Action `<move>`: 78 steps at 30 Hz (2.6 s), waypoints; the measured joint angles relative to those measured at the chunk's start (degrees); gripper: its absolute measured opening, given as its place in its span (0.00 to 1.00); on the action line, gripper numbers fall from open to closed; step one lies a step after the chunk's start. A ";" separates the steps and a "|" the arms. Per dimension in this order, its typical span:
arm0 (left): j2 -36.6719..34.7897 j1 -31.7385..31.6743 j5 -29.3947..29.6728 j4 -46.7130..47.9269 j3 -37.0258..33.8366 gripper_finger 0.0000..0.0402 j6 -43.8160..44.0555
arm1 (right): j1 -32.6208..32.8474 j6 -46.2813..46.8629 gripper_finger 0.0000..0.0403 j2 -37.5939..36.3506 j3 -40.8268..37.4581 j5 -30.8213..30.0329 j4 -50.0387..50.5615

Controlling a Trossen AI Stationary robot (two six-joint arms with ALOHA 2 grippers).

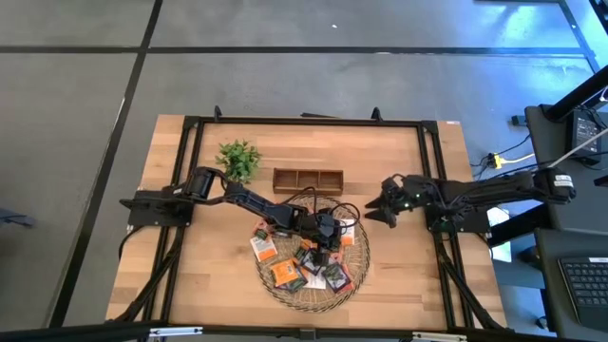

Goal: Pick & Place Tea
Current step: Put the white and orange tea bag into the right section of the wooden organizer

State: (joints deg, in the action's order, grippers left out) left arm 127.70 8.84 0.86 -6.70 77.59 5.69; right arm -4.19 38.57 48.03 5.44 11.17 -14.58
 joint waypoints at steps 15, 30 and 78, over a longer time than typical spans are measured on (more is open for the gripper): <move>0.02 0.04 0.00 -0.02 -0.01 0.01 -0.46 | 0.34 -2.20 0.69 23.28 10.22 1.00 -0.03; 0.00 0.08 -0.21 0.05 -0.03 0.01 -0.46 | 0.21 -5.00 0.68 36.30 17.13 8.03 -1.66; -1.26 0.03 -0.17 0.28 -0.17 0.01 -0.39 | 0.29 -7.37 0.02 34.53 16.91 12.90 -0.27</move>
State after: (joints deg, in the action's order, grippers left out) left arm 126.44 8.87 0.69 -6.42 77.42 5.31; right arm -3.90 31.20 82.56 22.35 24.08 -14.85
